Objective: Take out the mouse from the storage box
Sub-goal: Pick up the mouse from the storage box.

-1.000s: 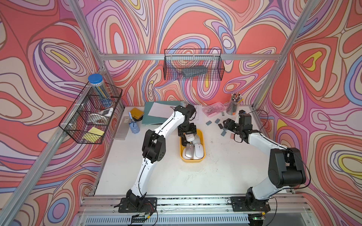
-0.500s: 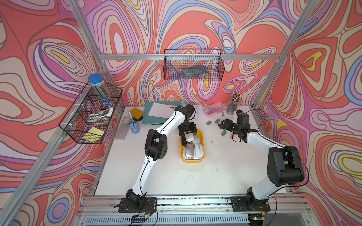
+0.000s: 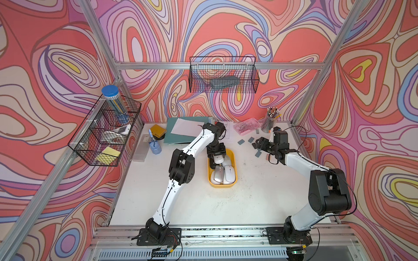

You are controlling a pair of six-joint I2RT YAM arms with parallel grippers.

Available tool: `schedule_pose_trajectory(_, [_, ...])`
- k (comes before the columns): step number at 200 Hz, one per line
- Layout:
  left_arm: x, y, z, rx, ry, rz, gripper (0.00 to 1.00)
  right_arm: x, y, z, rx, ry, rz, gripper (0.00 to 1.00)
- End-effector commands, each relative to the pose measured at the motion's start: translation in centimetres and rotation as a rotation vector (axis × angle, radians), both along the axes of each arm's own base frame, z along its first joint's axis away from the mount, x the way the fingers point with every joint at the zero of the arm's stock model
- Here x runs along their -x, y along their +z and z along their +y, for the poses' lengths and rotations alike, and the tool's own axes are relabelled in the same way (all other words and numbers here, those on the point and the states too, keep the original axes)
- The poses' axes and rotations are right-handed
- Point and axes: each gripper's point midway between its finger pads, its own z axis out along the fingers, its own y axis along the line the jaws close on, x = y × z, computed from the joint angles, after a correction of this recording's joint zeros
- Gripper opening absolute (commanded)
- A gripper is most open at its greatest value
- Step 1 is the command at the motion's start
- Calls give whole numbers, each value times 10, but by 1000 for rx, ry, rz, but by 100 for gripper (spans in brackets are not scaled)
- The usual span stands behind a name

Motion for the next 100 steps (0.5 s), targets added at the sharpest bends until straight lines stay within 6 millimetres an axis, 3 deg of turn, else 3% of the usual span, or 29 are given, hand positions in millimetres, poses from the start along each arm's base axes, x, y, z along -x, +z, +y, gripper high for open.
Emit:
schedule_pose_trajectory(1, [8, -5, 3, -2, -17, 47, 56, -4, 5, -1, 19, -2, -8, 72])
schedule_pose_trajectory(42, [10, 8, 6, -3, -32, 31, 43, -4, 5, -1, 20, -4, -9, 72])
schedule_pose_trajectory(100, [14, 44, 8, 20, -45, -57, 42, -3, 6, -1, 18, -5, -11, 72])
